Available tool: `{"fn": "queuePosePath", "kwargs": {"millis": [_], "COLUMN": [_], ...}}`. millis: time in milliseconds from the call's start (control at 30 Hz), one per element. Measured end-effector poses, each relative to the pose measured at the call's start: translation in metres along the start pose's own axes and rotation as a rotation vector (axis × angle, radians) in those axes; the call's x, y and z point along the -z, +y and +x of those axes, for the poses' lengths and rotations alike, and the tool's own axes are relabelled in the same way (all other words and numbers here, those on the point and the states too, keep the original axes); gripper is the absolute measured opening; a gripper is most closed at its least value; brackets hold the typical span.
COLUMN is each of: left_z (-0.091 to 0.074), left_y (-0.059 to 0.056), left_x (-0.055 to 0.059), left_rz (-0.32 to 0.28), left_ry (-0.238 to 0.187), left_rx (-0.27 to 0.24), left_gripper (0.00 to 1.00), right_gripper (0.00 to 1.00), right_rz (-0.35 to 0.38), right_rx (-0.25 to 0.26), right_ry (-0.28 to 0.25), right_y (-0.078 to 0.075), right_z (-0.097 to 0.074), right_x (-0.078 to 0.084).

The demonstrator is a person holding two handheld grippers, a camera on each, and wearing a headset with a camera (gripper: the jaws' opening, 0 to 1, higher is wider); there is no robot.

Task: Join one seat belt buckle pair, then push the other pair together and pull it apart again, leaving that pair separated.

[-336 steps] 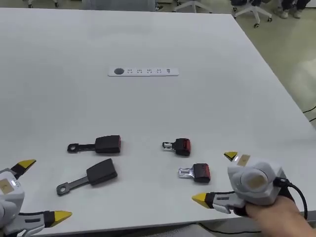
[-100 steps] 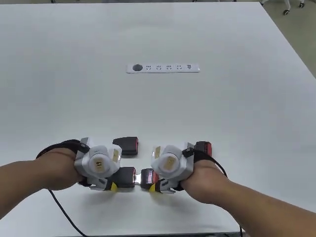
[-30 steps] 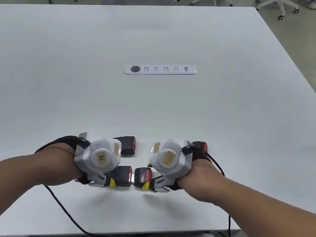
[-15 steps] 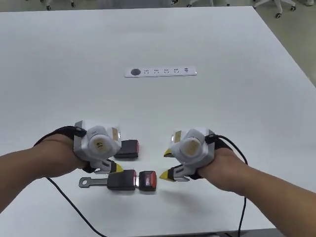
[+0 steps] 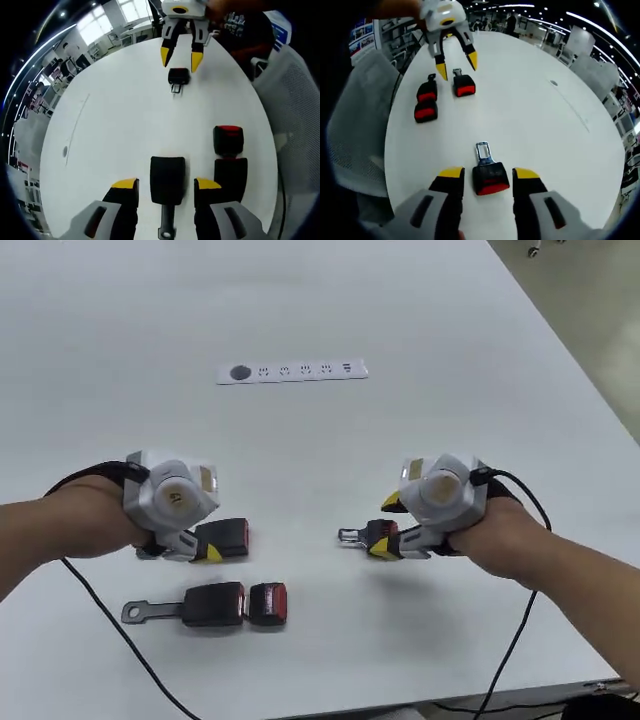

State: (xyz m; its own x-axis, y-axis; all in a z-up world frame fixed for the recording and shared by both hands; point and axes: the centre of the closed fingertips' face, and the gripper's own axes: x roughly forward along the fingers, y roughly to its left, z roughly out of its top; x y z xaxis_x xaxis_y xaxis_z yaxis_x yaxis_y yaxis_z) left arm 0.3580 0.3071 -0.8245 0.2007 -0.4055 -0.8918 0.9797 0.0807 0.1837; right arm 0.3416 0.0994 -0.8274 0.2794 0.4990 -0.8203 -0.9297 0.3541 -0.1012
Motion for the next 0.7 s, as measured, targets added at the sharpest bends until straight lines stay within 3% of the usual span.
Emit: {"fn": "queuePosePath", "kwargs": {"millis": [100,333,500,700], "left_z": [0.006,0.020,0.026,0.021], "left_y": [0.004,-0.009,-0.008,-0.008], "left_x": [0.007,0.016,0.021,0.018], "left_rz": [-0.015,0.014,0.028,0.016], "left_ry": [0.013,0.046,0.067,0.051], "left_rx": [0.016,0.083,0.066,0.067], "left_gripper": [0.46,0.46,0.38,0.34], "right_gripper": [0.40,0.39,0.36,0.35], "right_rz": [-0.006,-0.022,-0.012,-0.029], "right_rx": [-0.026,-0.085,-0.114,-0.146], "right_ry": [0.015,0.050,0.048,0.048], "right_y": [0.000,0.001,0.001,0.001], "right_z": [0.005,0.020,0.024,0.027], "right_x": [0.007,0.019,0.021,0.024]}}
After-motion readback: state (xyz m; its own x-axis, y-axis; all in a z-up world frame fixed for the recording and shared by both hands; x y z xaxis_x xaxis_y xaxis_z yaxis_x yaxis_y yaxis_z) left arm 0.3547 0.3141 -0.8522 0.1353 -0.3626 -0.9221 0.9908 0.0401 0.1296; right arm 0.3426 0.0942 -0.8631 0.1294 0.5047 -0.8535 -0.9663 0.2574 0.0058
